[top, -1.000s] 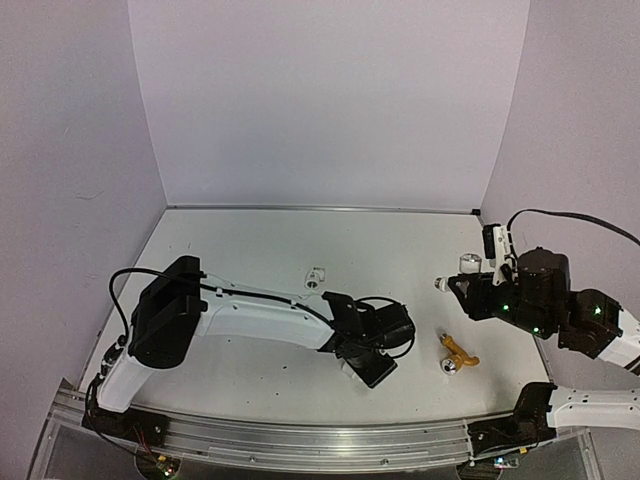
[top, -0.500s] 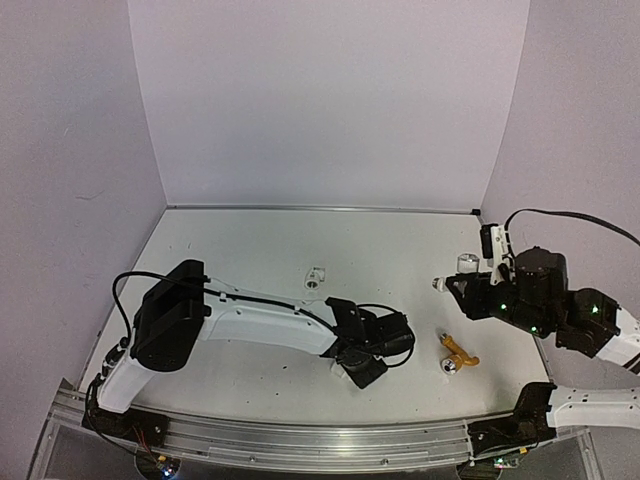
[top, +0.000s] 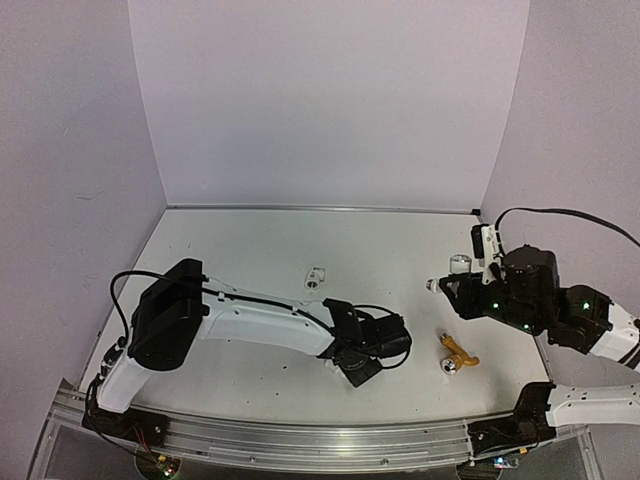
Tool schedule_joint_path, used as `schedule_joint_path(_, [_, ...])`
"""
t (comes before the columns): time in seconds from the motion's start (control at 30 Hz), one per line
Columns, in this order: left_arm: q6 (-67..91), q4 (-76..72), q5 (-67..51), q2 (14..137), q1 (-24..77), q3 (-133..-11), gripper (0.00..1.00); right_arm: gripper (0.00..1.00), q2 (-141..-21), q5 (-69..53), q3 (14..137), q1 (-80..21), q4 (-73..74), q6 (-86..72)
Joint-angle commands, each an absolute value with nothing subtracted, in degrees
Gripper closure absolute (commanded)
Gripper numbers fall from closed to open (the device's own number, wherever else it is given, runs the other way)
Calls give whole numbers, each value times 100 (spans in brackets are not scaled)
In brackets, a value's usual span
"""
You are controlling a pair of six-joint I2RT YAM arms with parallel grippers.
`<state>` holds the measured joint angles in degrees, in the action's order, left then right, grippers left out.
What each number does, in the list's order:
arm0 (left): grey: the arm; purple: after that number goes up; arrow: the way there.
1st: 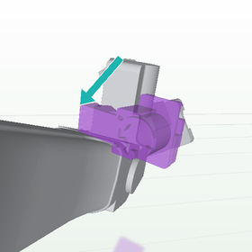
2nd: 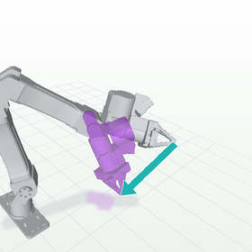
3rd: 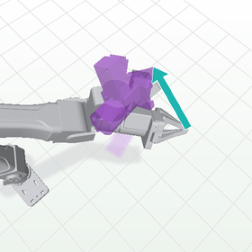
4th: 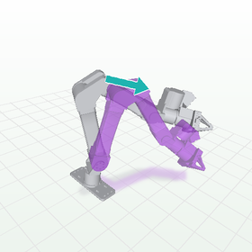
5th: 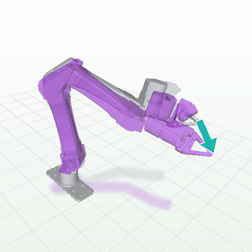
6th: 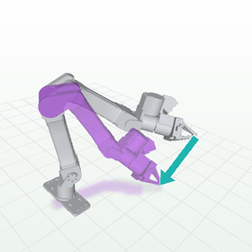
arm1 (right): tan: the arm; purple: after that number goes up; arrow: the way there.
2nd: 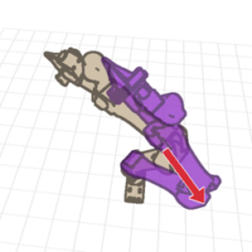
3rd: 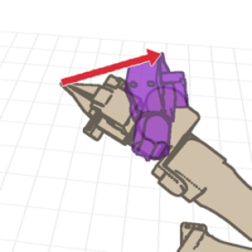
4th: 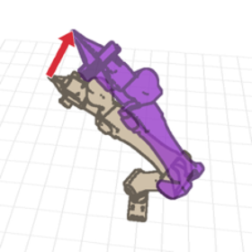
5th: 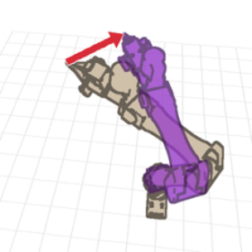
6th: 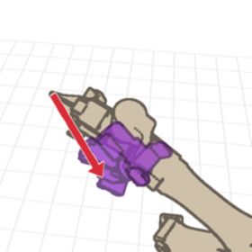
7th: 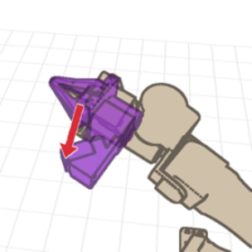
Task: Install the water faucets
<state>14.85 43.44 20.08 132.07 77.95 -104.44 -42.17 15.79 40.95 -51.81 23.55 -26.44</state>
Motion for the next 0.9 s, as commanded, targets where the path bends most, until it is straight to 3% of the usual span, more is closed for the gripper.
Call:
schedule_joint_path(0.0, [1384, 4025, 1964, 12372, 7565, -10020, 90, 100, -4288, 1559, 4398, -5210, 2041, -2652])
schedule_joint_path(0.1, [1386, 3136, 1154, 11618, 7188, -9342, 92, 100, -4339, 1532, 4458, -5211, 2032, -2635])
schedule_joint_path(0.3, [1675, -341, -2710, 9807, 6154, -6839, 93, 100, -4422, 1485, 4461, -5215, 1964, -2656])
schedule_joint_path(0.47, [2408, -2337, -4336, 9746, 5687, -5888, 94, 100, -4552, 1361, 4479, -5215, 1876, -2682])
schedule_joint_path(0.5, [2785, -3363, -4770, 9847, 5601, -5637, 95, 100, -4584, 1337, 4467, -5216, 1852, -2699])
schedule_joint_path(0.87, [3947, -6006, -5776, 11524, 5451, -5388, 94, 100, -4761, 1170, 4430, -5214, 1710, -2811])
